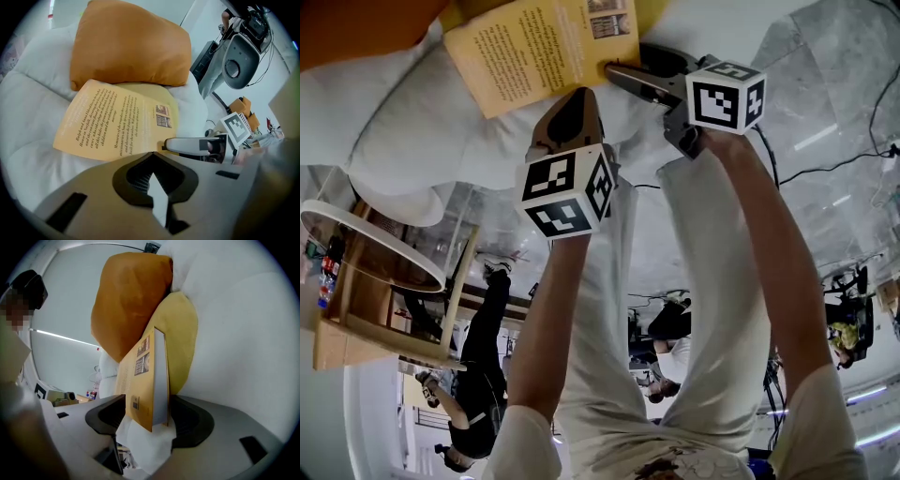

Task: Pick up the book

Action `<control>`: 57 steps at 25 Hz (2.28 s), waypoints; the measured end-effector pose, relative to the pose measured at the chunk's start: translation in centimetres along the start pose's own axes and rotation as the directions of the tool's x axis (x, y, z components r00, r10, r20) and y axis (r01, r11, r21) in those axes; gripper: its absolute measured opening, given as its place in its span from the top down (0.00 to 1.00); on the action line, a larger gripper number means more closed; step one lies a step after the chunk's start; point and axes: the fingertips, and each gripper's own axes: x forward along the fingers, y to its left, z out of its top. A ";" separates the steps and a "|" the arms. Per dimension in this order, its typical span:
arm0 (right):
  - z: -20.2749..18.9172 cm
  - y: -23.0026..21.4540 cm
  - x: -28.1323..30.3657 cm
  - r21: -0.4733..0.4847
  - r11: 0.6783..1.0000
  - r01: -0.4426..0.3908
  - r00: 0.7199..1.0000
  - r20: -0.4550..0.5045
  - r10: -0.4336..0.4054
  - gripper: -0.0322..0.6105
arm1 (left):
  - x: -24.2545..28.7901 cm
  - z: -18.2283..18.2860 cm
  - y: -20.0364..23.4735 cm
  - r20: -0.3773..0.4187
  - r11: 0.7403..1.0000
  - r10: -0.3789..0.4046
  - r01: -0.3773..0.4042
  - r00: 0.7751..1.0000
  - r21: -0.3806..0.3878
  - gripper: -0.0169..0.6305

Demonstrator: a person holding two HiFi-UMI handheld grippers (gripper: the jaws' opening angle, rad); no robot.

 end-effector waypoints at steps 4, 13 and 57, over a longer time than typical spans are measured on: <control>-0.2 1.2 -0.5 -0.012 0.999 -0.034 0.998 -0.047 0.034 0.47 | -0.2 0.6 -1.0 0.011 1.000 -0.008 0.008 1.000 0.004 0.96; -0.1 1.4 -1.0 0.070 0.995 -0.071 0.996 -0.044 0.074 0.47 | -1.4 1.5 -2.0 0.040 1.000 -0.015 0.015 0.999 0.002 0.96; 4.1 9.8 3.3 0.076 0.997 -0.022 0.999 -0.038 0.025 0.64 | -8.0 4.6 3.0 0.122 0.995 0.047 -0.036 0.991 -0.088 0.96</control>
